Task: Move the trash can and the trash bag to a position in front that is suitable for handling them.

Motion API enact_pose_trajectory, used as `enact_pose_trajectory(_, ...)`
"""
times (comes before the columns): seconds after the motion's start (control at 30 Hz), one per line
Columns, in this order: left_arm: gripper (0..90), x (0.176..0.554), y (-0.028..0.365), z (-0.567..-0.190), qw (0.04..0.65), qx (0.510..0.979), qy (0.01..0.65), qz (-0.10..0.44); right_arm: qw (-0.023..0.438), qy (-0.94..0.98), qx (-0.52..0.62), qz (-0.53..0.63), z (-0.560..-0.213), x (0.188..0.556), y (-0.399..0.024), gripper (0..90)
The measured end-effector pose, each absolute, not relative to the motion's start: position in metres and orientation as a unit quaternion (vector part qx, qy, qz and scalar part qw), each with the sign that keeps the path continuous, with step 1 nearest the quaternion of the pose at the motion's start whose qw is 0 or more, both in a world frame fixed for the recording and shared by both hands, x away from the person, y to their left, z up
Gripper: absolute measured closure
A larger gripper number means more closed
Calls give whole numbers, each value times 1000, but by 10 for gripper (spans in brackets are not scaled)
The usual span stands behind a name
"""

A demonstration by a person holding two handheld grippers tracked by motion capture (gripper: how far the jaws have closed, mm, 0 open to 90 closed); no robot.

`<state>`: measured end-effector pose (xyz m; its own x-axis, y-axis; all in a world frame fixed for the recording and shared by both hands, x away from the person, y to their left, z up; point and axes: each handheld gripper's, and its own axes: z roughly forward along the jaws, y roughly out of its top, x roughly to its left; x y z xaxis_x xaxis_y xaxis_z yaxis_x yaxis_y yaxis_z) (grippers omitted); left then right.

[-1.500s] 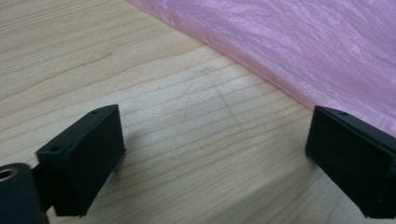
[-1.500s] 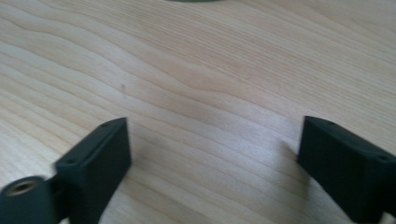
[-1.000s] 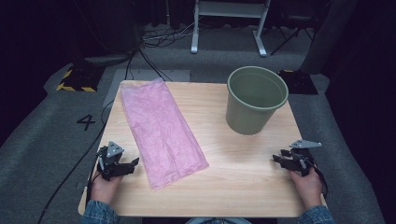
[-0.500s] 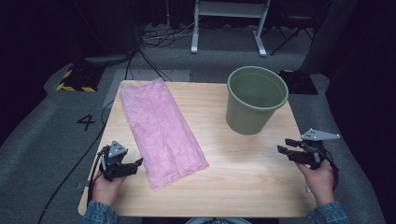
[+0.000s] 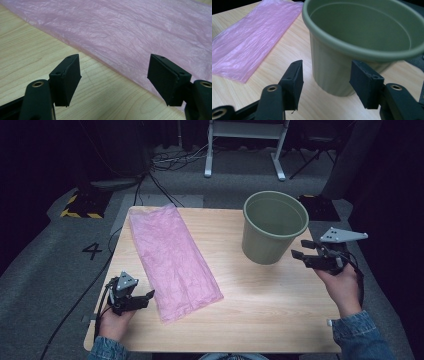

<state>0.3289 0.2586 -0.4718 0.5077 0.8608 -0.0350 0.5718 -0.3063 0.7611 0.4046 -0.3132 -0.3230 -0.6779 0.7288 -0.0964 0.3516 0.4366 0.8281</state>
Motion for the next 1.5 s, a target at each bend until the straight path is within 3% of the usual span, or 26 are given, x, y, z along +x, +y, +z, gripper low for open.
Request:
enact_pose_trajectory(0.43, 257, 324, 263, -474, 382, 778, 460, 195, 221, 828, 299, 419, -309, 439, -275, 448)
enact_pose_trajectory(1.2, 262, 332, 255, -479, 378, 786, 451, 188, 173, 846, 294, 410, -332, 477, -231, 472)
enact_pose_trajectory(1.37, 262, 333, 255, -479, 379, 785, 451, 189, 177, 854, 287, 396, -339, 476, -224, 526)
enact_pose_trajectory(1.5, 261, 334, 255, -479, 378, 787, 449, 189, 169, 851, 288, 406, -337, 472, -228, 656)
